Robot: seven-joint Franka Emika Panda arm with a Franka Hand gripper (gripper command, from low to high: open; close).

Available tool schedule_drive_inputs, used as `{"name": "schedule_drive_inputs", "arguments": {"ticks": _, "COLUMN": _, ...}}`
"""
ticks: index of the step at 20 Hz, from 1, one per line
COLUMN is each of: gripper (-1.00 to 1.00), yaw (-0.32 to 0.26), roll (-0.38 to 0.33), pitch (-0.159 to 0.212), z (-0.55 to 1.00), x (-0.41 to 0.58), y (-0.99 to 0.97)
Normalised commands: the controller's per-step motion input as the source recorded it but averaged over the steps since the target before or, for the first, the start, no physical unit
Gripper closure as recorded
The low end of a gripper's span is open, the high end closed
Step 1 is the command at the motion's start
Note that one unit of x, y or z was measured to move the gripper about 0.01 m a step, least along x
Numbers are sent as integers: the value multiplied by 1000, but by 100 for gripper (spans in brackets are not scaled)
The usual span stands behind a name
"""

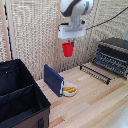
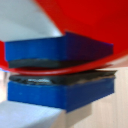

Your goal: Kindly spot and seek the red cup placed ahead of you. Cautiously adjust your gripper towards the red cup, gripping it gently. Find the after-storage area of the caddy. Relocate the red cup in your grip over the rear portion and softly release it into the compartment.

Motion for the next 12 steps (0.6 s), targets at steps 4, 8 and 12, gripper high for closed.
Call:
{"name": "schedule_drive_inputs", "arguments": {"ticks": 4, "gripper": 100, "yaw": 15, "roll": 67, "pitch": 66, "z": 826, "x": 17, "y": 761}}
{"name": "schedule_drive_inputs", "arguments": {"ticks": 8, "gripper": 100, "yaw": 0, "roll": 31, "pitch": 10, "z": 782, "x": -57, "y": 806}}
{"name": "schedule_drive_inputs", "arguments": {"ticks": 12, "gripper": 100, "yaw": 0, "roll": 0, "pitch": 24, "z": 639, "x": -14, "y": 849}}
